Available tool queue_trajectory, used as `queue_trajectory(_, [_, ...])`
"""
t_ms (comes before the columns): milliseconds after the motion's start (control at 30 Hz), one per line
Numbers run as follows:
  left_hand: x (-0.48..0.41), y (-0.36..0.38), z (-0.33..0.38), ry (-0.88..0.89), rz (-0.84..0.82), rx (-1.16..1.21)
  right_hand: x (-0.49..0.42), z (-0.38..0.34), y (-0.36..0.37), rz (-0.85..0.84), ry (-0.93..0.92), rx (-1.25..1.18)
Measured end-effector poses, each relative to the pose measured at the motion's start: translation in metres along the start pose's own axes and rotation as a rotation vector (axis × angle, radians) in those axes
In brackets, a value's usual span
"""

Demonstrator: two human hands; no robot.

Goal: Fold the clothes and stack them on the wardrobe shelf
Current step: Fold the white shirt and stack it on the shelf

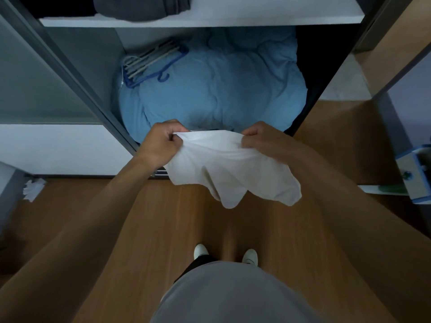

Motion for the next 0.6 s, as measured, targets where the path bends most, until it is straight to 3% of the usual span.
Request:
queue_trajectory(100, [-0.002,0.004,-0.003,-0.025,-0.016,-0.002,0.003,-0.011,-0.002,-0.185,0.008,0.225])
queue_trajectory(200, [-0.003,0.013,-0.007,-0.051,-0.056,-0.044,-0.002,-0.013,0.002,-0.185,-0.051,0.356])
queue_trajectory(333, [-0.004,0.025,-0.009,-0.049,-0.067,-0.043,-0.004,-0.015,0.01,-0.225,-0.1,0.391])
queue_trajectory(600, [-0.002,0.062,0.016,0.018,0.08,0.131,-0.004,-0.029,0.009,-0.258,-0.107,0.397])
Point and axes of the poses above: each hand's wrist, its own x-axis away from the middle knuckle, its own y-axis out of the palm, z = x × y, the point moved 3 cm from there along -x, towards the middle knuckle, and after that the axes turned 4 degrees about z, right-handed, at the moved point
